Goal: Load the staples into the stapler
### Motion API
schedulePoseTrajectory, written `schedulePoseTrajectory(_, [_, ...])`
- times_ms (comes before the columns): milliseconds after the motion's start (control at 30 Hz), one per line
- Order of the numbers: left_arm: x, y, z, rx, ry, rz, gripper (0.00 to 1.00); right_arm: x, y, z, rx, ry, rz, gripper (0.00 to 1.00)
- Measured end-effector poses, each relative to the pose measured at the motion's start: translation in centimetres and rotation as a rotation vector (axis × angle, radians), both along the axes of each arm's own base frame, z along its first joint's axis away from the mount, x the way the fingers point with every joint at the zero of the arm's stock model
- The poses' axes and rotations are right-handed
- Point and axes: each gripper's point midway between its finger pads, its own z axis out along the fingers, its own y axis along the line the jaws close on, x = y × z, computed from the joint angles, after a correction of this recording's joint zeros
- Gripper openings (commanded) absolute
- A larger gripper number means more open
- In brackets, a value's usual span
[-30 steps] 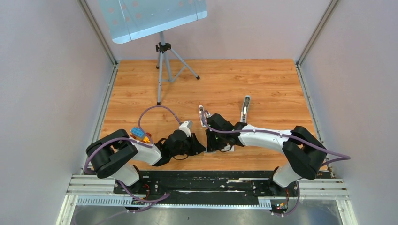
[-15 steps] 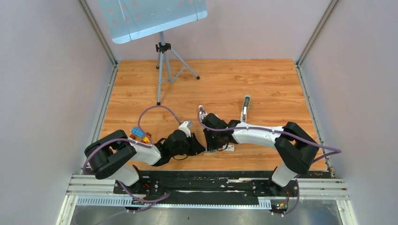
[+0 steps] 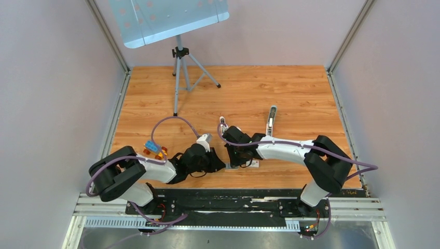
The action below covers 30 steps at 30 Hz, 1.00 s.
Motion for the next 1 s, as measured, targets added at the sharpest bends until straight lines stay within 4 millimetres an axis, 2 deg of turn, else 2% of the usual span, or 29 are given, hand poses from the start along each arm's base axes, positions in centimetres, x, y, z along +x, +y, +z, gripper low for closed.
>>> schedulePoseTrajectory(133, [0.1, 0.5, 0.4, 0.017, -0.014, 0.013, 0.2, 0.1, 0.0, 0.5, 0.009, -0.012, 0.005, 0.12])
schedulePoseTrajectory(400, [1.1, 2.3, 2.8, 0.041, -0.089, 0.085, 0.24, 0.5, 0.4, 2.6, 0.065, -0.062, 0.008, 0.11])
schedulePoseTrajectory(533, [1.5, 3.4, 3.9, 0.057, -0.129, 0.124, 0.26, 0.8, 0.6, 3.0, 0.108, -0.08, 0.021, 0.11])
schedulePoseTrajectory(767, [2.2, 5.5, 5.3, 0.081, -0.18, 0.209, 0.28, 3.1, 0.9, 3.1, 0.233, -0.077, -0.002, 0.11])
schedulePoseTrajectory(900, [2.2, 6.7, 4.9, 0.105, -0.189, 0.244, 0.29, 4.3, 2.7, 2.9, 0.32, -0.075, 0.021, 0.11])
schedulePoseTrajectory(1000, [2.2, 7.4, 4.1, 0.141, -0.182, 0.263, 0.3, 4.5, 4.2, 2.1, 0.374, -0.048, 0.043, 0.11])
